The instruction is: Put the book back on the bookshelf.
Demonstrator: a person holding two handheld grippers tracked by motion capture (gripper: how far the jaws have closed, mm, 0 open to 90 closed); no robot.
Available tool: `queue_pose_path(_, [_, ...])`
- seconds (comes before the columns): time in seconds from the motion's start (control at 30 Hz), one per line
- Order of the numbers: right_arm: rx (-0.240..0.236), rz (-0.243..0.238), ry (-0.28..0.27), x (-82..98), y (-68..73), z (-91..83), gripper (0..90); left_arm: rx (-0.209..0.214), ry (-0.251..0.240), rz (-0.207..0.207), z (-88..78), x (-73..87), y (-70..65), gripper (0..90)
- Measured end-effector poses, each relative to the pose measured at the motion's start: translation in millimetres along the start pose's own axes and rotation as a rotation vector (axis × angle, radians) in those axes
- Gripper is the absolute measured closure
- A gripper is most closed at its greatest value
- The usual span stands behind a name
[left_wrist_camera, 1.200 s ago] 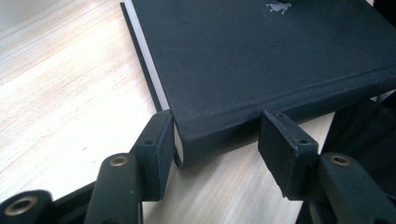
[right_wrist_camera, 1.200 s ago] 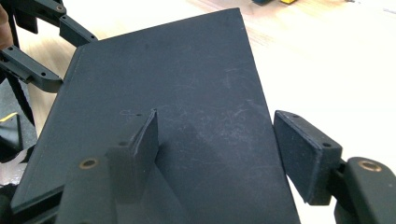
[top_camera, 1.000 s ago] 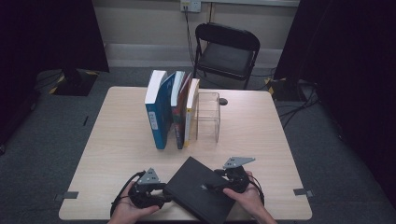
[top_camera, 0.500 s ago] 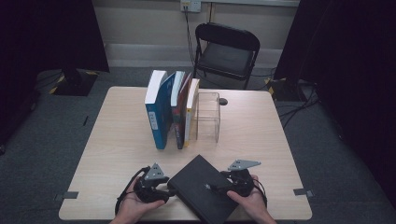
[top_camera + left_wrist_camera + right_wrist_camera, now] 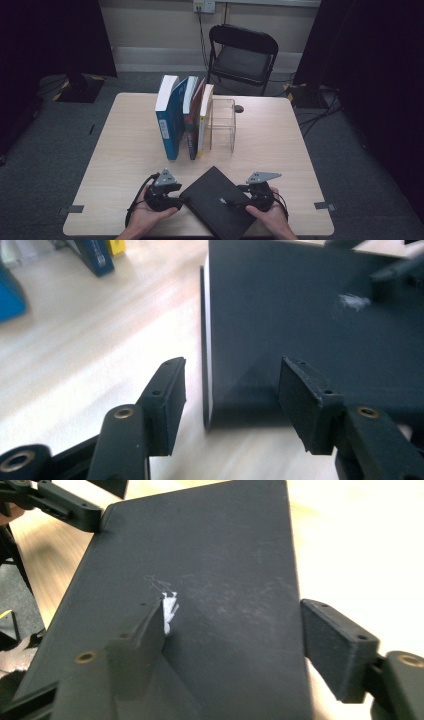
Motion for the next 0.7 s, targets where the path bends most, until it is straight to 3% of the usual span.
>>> queue_pose_path(0.03, [0.009,-0.002,-0.003,0.2,-2.4,-1.7,31.1,-0.019,0.022,0.011,-2.3,5.0,1.5,44.7])
queue_pose_path(0.17, [0.021,0.010,-0.005,1.9,-8.0,-5.3,31.7,0.001,0.060,-0.005,-0.6,17.2,1.1,44.6])
queue_pose_path(0.27, [0.017,0.007,-0.005,0.8,-7.3,-4.1,31.8,0.003,0.043,0.020,1.7,11.2,-0.9,44.2])
queue_pose_path(0.47, [0.008,-0.003,-0.007,0.3,-2.6,-2.8,30.1,0.038,0.005,-0.008,2.9,4.6,1.0,42.2])
queue_pose_path(0.7, [0.032,0.008,-0.036,12.7,-3.4,-28.9,25.8,0.067,-0.018,-0.019,11.6,-4.4,-2.3,43.1])
Point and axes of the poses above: each handheld gripper's, and its own axes: z roughly forward along the jaws, x roughly out of its underside, y roughly to its left, the point moved 9 cm from there along z, roughly forward along the jaws, and after that the axes turned 10 degrees about x, right-handed, at the moved point
